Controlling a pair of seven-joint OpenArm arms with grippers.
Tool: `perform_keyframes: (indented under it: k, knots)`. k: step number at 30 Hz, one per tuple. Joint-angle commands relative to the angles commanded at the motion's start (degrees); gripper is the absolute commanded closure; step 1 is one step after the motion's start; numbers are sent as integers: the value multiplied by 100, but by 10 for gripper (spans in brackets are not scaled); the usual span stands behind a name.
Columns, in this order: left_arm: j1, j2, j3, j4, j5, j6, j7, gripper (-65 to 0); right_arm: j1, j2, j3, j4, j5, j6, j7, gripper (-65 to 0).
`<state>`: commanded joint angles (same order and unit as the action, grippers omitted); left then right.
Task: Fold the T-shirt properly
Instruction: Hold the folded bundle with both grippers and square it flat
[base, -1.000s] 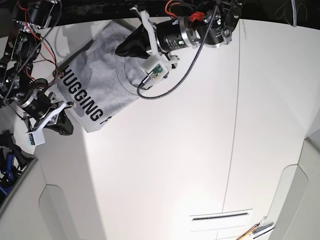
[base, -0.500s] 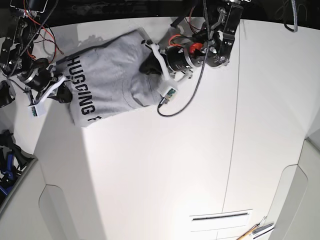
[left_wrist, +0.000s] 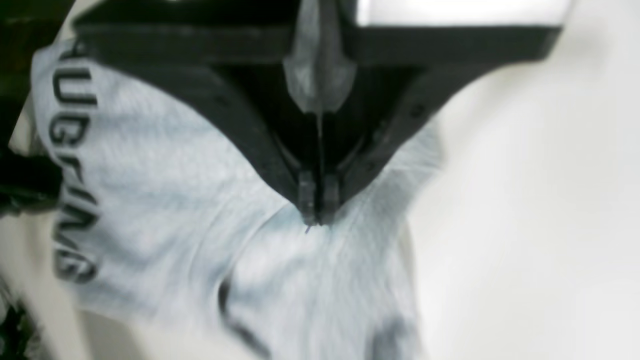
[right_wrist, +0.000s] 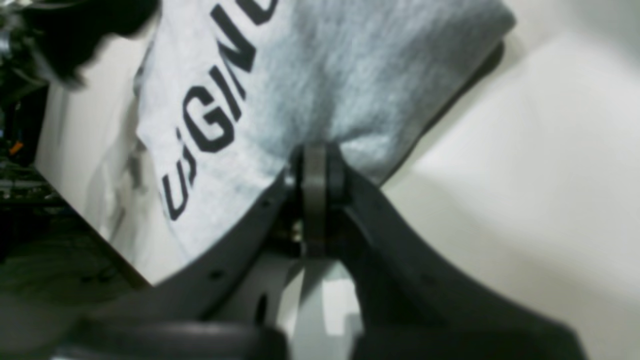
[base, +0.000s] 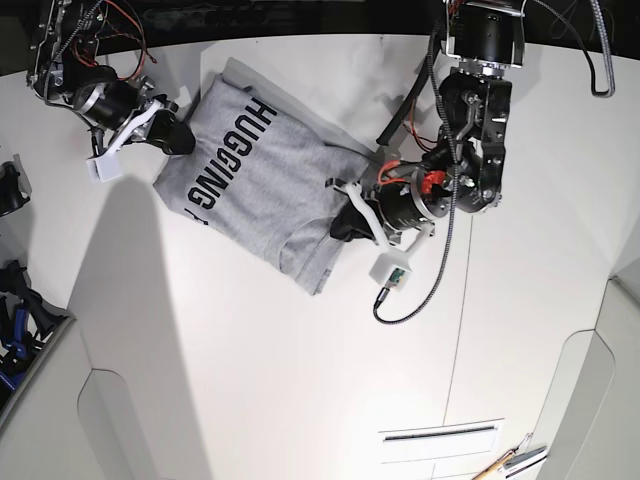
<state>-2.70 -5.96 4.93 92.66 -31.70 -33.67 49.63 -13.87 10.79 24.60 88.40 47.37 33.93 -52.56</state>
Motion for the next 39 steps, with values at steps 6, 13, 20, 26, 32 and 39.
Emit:
perform_keyframes:
  k: [6, 13, 20, 26, 32, 39]
  knots:
    - [1215, -361, 2, 1394, -63, 0, 46, 0, 452, 208, 737, 0, 20, 2, 7, 0]
    - [2203, -341, 2, 1534, -192, -39, -188, 0, 1250, 446, 769, -9, -568, 20, 315, 0]
    - [2157, 105, 9, 826, -197, -39, -188, 0, 1368, 446, -208, -201, -1318, 20, 896, 0]
    - [1784, 297, 7, 428, -186, -35, -181, 0, 1261, 442, -938, -719, -1397, 15, 944, 0]
    - [1141, 295, 7, 302, -7, 304, -164, 0, 802, 426, -949, -728, -793, 42, 638, 0]
    - [597, 289, -15, -52, 835, 315, -162, 0, 219, 195, -949, -533, -273, 140, 321, 0]
